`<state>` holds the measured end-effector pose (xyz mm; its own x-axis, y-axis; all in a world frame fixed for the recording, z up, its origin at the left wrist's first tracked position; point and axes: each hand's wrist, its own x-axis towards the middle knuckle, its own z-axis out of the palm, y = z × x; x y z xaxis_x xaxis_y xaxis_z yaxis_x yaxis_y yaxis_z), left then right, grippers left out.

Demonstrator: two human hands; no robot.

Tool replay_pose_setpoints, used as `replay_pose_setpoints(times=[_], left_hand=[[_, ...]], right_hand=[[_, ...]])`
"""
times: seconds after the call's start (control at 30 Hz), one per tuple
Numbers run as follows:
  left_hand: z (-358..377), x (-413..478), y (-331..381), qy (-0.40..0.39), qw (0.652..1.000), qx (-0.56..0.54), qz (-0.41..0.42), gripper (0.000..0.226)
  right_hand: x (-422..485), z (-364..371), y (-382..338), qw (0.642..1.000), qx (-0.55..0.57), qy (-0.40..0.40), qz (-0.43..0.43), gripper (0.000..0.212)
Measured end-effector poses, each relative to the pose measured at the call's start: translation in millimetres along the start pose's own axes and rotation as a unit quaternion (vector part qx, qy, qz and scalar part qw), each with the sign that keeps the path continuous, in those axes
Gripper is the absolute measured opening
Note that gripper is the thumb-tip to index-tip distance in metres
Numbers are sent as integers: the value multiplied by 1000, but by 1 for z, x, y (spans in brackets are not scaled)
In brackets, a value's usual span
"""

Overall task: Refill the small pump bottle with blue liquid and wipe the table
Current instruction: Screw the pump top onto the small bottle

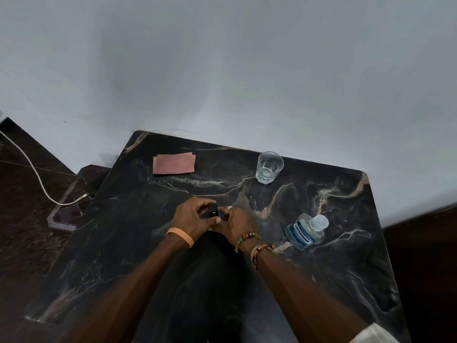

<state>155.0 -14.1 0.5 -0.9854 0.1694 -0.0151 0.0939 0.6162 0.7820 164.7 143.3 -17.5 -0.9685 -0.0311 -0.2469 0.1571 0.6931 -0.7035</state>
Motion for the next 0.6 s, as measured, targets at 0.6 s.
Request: replay_pose_setpoints(times=[0.6], left_hand=[[0,0,-3,-30,999,-5,-19,37]], right_hand=[[1,1,-1,1000,-24,7,0,43]])
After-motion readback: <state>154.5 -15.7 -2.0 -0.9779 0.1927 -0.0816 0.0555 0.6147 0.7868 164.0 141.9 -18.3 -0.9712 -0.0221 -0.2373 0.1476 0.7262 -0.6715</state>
